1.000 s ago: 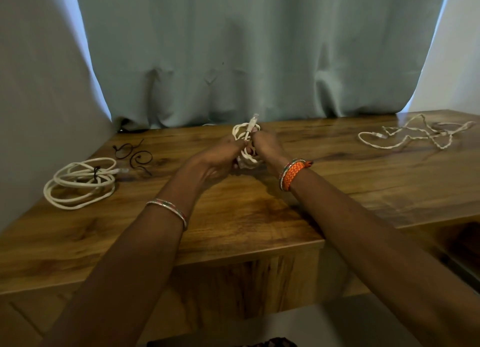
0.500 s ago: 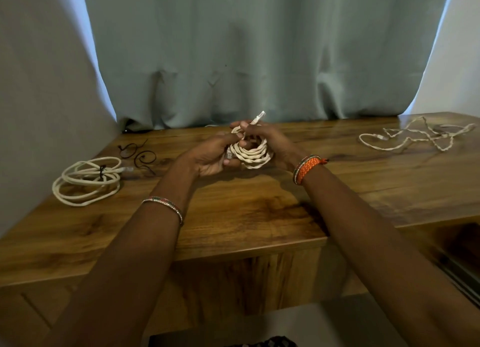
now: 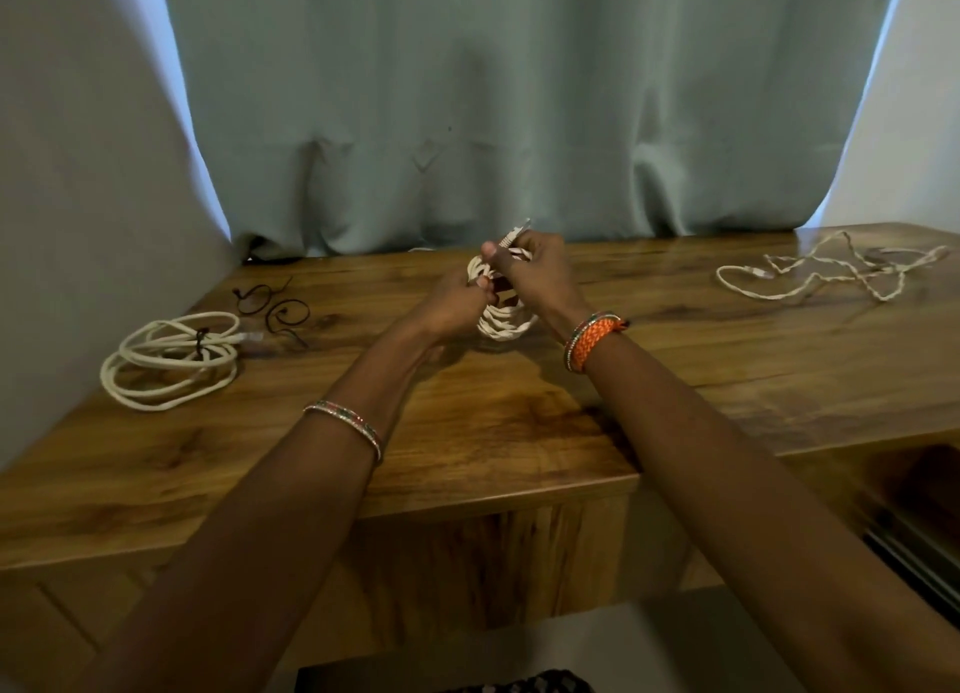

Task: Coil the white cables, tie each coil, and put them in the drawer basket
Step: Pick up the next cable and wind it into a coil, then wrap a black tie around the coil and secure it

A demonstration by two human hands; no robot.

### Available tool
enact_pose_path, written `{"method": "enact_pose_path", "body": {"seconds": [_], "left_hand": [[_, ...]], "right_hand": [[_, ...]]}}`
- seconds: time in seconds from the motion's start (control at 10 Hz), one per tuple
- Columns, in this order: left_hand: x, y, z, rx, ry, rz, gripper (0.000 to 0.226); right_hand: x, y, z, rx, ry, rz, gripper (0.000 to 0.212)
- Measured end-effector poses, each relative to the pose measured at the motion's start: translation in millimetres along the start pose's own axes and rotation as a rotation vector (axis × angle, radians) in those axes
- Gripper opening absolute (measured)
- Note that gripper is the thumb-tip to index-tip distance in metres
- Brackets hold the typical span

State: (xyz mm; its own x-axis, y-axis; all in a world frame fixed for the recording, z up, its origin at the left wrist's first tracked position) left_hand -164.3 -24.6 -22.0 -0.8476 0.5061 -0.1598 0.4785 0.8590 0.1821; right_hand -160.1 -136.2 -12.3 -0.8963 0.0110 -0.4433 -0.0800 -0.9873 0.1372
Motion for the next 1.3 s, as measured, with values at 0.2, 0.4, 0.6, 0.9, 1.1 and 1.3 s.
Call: {"method": "enact_pose_path", "body": {"seconds": [0.2, 0.4, 0.6, 0.9, 1.1, 1.3], "left_hand": [[8, 31, -29, -0.177, -0.177, -0.268, 0.029], [48, 165, -35, -0.197, -0.253, -0.539, 0.014], [81, 240, -21, -0.170, -0.200, -0.688, 0.033], [74, 265, 1, -0.265, -0.161, -0.785, 0.023], [68, 278, 10, -0.242, -0.184, -0.812, 0.023], [63, 288, 23, -0.345, -0.105, -0.784, 0.025]], "right_hand": [[-5, 1, 13, -0.331, -0.113, 0.170, 0.058], [-19, -21, 8, 0.055, -0.142, 0.159, 0.017], [-68, -111, 1, 0.365, -0.020, 0.344, 0.016], [-140, -217, -26, 0.506, -0.194, 0.278, 0.037], [-158, -240, -46, 0.457, -0.332, 0.227, 0.039], [-183, -260, -57, 0.371, -0.485, 0.486, 0.044]]}}
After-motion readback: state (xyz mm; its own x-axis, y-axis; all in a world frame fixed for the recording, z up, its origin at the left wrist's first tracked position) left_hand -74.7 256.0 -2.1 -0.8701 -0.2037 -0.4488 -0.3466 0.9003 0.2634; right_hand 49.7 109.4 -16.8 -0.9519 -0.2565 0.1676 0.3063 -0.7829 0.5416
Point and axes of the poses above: each hand's wrist, its own x-axis away from the middle knuckle, its own y-axis out of the back of the hand, z = x × y, the point moved 2 cm from there along -x, towards the middle knuckle, and after that the axes turned 9 degrees about z, right-handed, at the moved point
